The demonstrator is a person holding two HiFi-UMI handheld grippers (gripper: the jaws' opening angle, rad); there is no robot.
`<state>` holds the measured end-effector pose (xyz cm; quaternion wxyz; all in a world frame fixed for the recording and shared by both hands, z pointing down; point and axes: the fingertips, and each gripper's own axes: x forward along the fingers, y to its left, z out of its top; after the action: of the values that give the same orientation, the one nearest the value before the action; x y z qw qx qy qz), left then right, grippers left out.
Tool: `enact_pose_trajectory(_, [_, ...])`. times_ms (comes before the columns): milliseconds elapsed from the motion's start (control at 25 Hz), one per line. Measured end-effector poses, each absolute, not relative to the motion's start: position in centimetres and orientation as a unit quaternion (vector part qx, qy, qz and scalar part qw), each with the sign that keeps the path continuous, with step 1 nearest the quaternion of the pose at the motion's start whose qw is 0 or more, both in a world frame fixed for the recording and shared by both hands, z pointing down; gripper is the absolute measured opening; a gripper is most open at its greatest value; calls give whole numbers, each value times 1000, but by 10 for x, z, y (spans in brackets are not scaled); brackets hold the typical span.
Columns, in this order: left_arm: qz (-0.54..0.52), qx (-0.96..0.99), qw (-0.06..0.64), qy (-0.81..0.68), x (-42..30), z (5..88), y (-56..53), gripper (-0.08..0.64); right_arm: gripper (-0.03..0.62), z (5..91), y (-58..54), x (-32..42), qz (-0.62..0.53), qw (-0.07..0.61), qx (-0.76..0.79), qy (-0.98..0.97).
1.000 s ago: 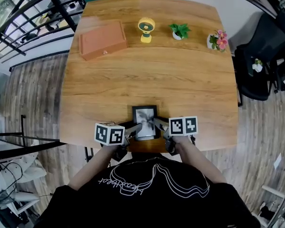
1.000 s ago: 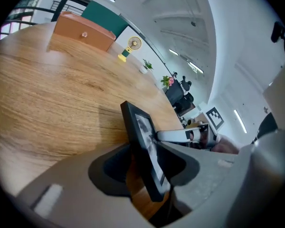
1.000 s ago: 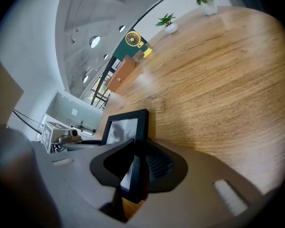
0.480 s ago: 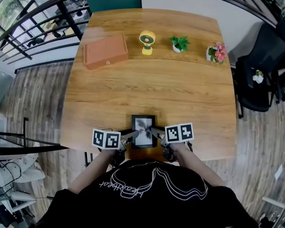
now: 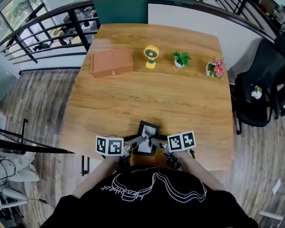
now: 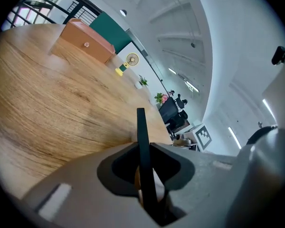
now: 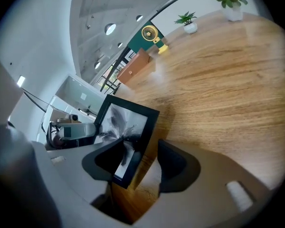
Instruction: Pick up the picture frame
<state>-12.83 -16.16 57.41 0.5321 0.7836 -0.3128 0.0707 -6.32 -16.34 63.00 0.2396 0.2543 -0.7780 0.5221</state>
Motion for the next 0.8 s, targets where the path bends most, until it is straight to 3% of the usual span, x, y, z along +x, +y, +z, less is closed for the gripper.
enact_pose_trajectory(240, [72,785,525,-321,-126,566,-157,80,228,610,-167,-39,501,213,272,-794])
enact_pose_trajectory(440, [50,800,512,-309,-123,535,-159,80,148,553,-170,-30,455,137,273,-836])
enact_pose_trajectory(640, [14,820,496,-285,-123,483,-155,80,28,493,-161,-29,402,64,275,-871])
enact_pose_trajectory(800, [3,845,457,-279,-136,439,-149,80,25,450,-147,-33,359,30,281,-889])
